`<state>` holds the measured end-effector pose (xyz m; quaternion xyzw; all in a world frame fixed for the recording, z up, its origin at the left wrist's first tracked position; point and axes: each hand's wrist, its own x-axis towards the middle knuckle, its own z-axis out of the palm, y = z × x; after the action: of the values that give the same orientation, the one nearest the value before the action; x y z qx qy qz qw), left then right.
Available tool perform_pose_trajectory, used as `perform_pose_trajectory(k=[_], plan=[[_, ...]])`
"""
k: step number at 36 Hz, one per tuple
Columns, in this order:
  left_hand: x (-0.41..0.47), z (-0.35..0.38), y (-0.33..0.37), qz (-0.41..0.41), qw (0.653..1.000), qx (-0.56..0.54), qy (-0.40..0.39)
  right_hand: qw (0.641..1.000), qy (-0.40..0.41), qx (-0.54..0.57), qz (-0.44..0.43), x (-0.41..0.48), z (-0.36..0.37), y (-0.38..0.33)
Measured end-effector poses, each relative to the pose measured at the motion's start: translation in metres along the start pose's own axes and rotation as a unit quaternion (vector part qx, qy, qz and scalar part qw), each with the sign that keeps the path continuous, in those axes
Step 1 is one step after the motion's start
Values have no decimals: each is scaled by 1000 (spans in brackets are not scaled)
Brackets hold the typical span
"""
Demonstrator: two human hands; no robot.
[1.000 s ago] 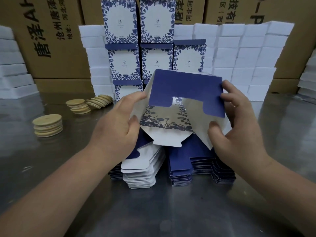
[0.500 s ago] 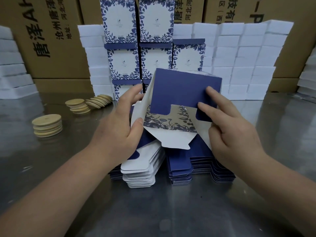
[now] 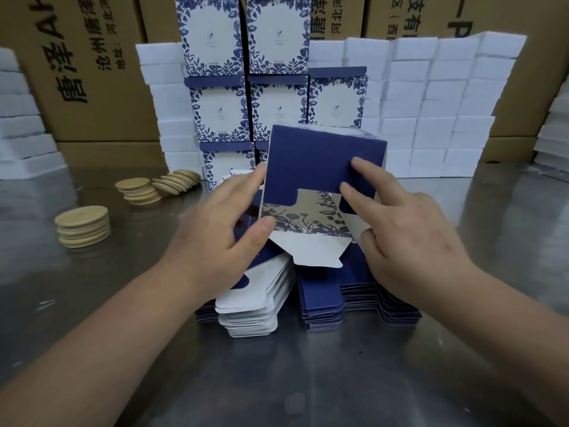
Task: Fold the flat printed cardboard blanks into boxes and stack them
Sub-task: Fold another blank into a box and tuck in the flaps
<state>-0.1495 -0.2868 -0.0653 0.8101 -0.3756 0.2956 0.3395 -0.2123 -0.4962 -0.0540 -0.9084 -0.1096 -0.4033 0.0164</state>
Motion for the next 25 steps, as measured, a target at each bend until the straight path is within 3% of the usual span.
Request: perform_pose_trajectory(k=[9, 17, 25], plan=[[-2, 3, -4, -45, 985, -168, -2, 990, -132, 11, 37, -1, 2, 8], [0, 13, -10, -146, 973, -159, -80, 996, -75, 51, 1, -4, 5, 1], [4, 10, -11, -138, 963, -221, -71, 997, -49, 57, 1, -5, 7, -4]])
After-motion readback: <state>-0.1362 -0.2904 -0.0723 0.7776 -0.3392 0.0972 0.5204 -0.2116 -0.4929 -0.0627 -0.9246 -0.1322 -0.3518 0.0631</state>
